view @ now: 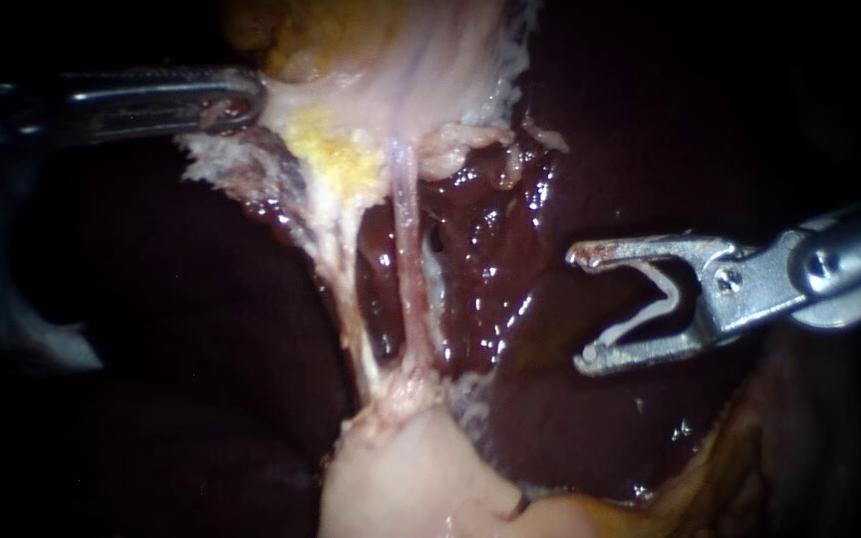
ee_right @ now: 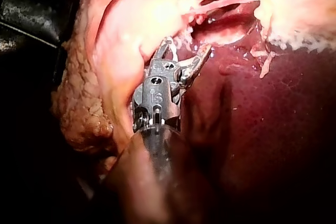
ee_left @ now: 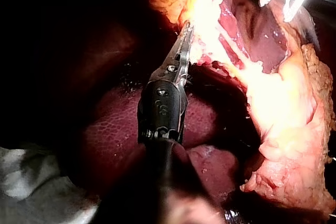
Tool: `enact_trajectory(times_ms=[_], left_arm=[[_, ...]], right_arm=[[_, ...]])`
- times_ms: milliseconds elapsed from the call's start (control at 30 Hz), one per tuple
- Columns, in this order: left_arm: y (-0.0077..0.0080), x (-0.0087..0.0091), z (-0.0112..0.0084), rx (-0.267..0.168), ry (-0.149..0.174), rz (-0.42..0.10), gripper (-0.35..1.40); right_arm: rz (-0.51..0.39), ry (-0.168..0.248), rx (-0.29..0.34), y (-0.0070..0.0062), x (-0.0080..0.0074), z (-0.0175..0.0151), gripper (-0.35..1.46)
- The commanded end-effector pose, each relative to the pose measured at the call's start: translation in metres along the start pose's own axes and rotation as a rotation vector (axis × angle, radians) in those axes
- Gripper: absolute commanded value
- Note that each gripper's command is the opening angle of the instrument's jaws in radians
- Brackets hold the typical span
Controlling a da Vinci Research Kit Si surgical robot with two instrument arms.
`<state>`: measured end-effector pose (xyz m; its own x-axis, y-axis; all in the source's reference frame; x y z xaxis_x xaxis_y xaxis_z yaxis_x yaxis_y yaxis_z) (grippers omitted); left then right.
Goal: Grabbing gallbladder
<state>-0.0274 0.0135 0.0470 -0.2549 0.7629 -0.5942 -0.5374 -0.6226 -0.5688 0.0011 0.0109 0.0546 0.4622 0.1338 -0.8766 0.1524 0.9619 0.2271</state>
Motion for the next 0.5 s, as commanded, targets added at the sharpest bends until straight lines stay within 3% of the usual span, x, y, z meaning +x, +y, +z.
enact_trajectory(times_ms=[33, 500], left_arm=[[0.0000, 0.0001, -0.0002, 0.008, 0.003, -0.005, -0.35], [0.0001, -0.0002, 0.0000, 0.017, 0.007, -0.006, -0.35]], right_arm=[[0.000, 0.000, 0.000, 0.0000, 0.0000, 0.0000, 0.50], [0.000, 0.000, 0.000, 0.0000, 0.0000, -0.0001, 0.50]])
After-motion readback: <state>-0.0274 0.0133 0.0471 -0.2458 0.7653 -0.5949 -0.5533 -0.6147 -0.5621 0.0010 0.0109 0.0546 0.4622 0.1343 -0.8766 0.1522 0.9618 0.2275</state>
